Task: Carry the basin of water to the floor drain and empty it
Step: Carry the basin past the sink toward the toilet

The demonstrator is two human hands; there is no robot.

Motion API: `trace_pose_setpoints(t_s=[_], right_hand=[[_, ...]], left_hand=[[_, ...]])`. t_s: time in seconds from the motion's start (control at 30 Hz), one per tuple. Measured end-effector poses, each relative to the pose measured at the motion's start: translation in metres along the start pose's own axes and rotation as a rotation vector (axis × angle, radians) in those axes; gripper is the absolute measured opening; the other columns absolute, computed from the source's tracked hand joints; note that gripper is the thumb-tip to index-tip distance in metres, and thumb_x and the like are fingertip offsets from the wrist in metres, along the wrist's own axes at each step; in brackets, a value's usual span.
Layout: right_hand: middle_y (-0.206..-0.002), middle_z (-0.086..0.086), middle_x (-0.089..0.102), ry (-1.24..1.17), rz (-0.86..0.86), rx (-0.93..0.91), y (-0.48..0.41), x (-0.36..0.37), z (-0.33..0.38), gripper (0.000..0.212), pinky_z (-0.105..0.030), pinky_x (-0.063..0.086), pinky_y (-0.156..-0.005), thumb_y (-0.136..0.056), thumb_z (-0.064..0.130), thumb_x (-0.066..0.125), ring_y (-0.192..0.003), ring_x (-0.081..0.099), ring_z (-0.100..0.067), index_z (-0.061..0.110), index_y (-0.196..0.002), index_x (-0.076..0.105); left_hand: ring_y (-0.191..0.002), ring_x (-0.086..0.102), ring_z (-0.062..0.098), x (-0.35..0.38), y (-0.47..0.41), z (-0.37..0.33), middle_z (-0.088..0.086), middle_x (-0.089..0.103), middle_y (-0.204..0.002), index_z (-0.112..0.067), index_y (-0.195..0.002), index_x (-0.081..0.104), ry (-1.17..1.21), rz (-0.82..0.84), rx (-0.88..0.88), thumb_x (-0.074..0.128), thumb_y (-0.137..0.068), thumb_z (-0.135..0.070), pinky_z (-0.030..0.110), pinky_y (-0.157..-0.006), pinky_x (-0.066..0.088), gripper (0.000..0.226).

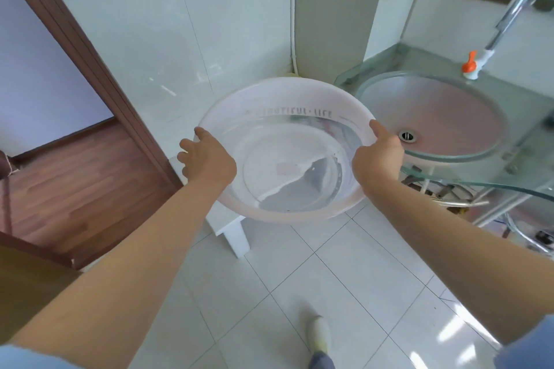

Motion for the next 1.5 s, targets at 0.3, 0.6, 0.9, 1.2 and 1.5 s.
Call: trace_pose_setpoints(t_s=[0.3,0.6,0.9,1.2,1.5], right_hand=[[-0.136,-0.006,0.049,0.001,-0.164,0.032,0.048,-0.086,-0.034,0.071,-0.044,0.053,-0.087,-0.076,-0.014,0.035,-0.108,0.057,-0.03,0.022,-0.137,0.04],[-0.131,-0.005,0.05,-0.057,-0.295,0.119,0.087,-0.175,-0.086,0.072,-0.043,0.049,-0.094,-0.075,-0.013,0.034,-0.112,0.054,-0.028,0.025,-0.136,0.043],[-0.132,-0.004,0.049,-0.054,-0.405,0.196,0.114,-0.283,-0.133,0.073,-0.045,0.048,-0.094,-0.076,-0.013,0.032,-0.109,0.056,-0.031,0.026,-0.136,0.041],[-0.134,-0.002,0.049,-0.058,-0.538,0.278,0.139,-0.383,-0.187,0.07,-0.04,0.045,-0.097,-0.077,-0.011,0.035,-0.117,0.051,-0.026,0.027,-0.136,0.042],[-0.13,-0.002,0.05,-0.088,-0.663,0.33,0.161,-0.466,-0.235,0.071,-0.027,0.039,-0.087,-0.075,-0.011,0.032,-0.116,0.05,-0.024,0.026,-0.135,0.043]], left_hand=[[-0.122,0.032,0.042,0.019,0.072,-0.016,0.026,0.025,-0.137,-0.005,-0.145,0.011,0.004,0.067,0.097,0.051,-0.08,0.003,0.045,-0.093,0.038,0.076],[-0.121,0.032,0.041,0.044,0.149,-0.052,0.025,0.026,-0.134,-0.009,-0.144,0.014,0.013,0.106,0.216,0.05,-0.08,0.003,0.048,-0.089,0.042,0.074],[-0.119,0.034,0.042,0.077,0.239,-0.107,0.025,0.028,-0.133,-0.008,-0.141,0.018,0.022,0.15,0.342,0.048,-0.082,0.001,0.048,-0.084,0.042,0.067],[-0.119,0.034,0.043,0.117,0.324,-0.166,0.025,0.029,-0.133,-0.007,-0.14,0.021,-0.02,0.211,0.484,0.052,-0.085,-0.006,0.046,-0.083,0.042,0.063],[-0.122,0.035,0.044,0.157,0.402,-0.215,0.027,0.025,-0.139,-0.007,-0.138,0.025,-0.046,0.27,0.584,0.054,-0.084,-0.008,0.049,-0.091,0.041,0.061]])
Point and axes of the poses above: each hand's wrist, its own y-axis away from the middle knuckle, its own x-axis out of the palm, z = x × y, the point moved 3 cm from there along -y, towards the middle knuckle
